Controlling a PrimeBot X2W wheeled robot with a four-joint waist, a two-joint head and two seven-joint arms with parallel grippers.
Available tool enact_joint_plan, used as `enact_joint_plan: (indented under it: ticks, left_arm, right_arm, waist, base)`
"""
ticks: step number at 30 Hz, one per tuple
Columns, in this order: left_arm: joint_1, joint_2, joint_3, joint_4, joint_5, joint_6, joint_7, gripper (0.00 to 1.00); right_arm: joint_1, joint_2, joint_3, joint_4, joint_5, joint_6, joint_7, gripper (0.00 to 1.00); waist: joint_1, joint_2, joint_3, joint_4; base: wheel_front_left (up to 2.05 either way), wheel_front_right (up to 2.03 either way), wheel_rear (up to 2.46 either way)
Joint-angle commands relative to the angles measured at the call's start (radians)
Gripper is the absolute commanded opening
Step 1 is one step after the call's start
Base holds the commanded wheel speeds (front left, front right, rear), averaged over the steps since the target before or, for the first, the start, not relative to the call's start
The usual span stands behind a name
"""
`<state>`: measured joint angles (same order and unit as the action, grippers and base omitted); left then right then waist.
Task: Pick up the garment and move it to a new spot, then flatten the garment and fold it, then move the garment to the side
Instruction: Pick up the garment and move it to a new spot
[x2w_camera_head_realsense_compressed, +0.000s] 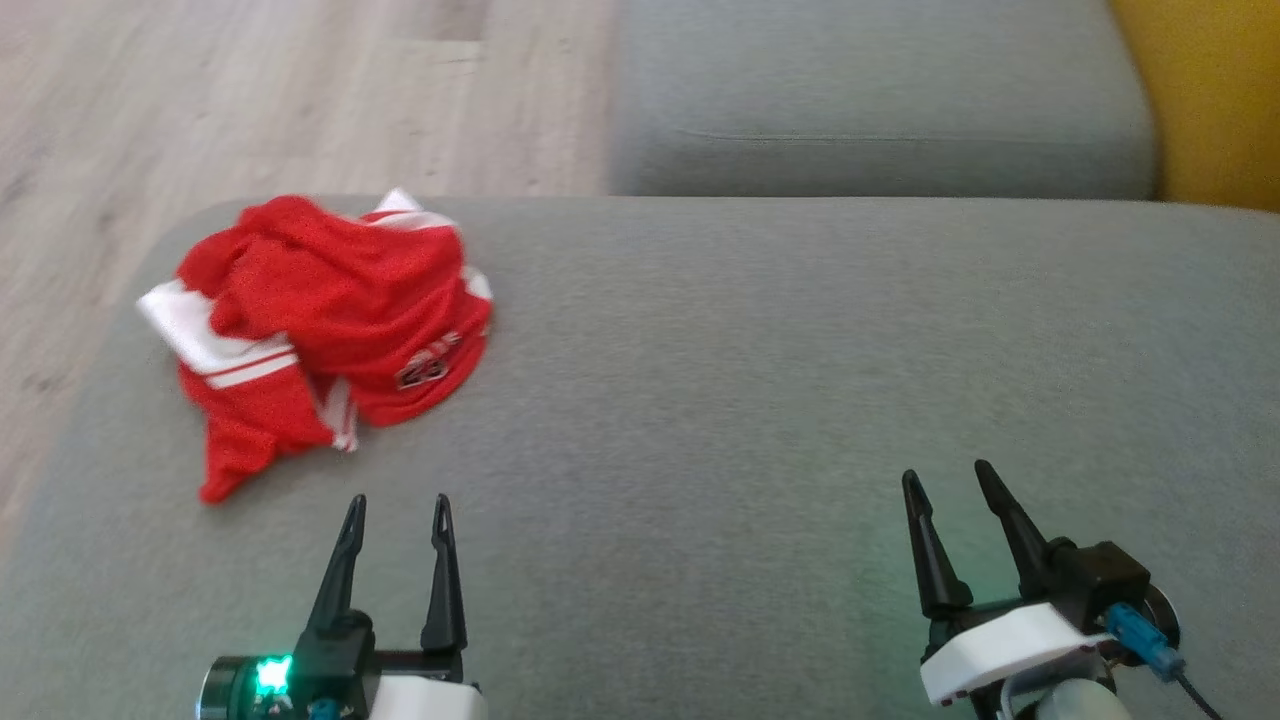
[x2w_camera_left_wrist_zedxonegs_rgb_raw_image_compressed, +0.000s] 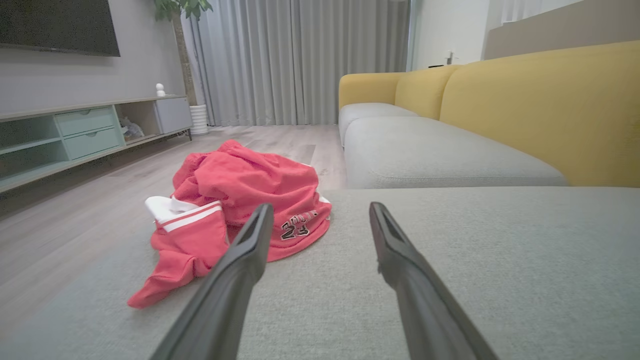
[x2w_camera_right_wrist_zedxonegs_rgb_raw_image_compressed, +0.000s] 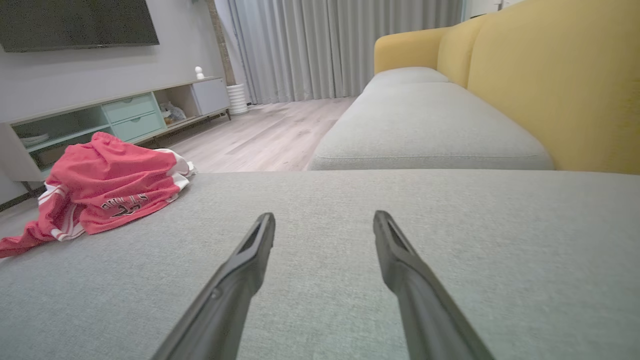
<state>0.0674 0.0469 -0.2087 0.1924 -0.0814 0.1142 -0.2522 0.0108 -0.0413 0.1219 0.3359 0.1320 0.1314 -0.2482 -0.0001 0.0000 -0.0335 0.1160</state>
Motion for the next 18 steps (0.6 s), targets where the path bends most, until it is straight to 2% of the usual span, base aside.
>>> enact_joint_plan:
  ticks: [1,14,18]
  left_arm:
    - [-0.044,0.003,0.024,-0.025,-0.006,0.005,-0.01,1.0]
    - [-0.024,0.003,0.047,-0.019,0.014,0.002,-0.01,1.0]
    - [-0.016,0.003,0.069,-0.031,0.009,0.01,-0.01,1.0]
  right_arm:
    - [-0.035,-0.009,0.024,-0.032,0.005,-0.001,-0.014,1.0]
    - [-0.01,-0.009,0.043,-0.04,0.014,-0.001,-0.014,1.0]
    - [-0.016,-0.009,0.063,-0.037,0.012,-0.001,-0.014,1.0]
  waist:
    - [0.0001,0.0,0.003,0.052]
    - [0.0001,0.0,-0.003,0.344]
    - [0.0001,0.0,0.011,0.381]
  base:
    - [0.0,0.0,0.0]
    - [0.0,0.0,0.0]
    - [0.0,0.0,0.0]
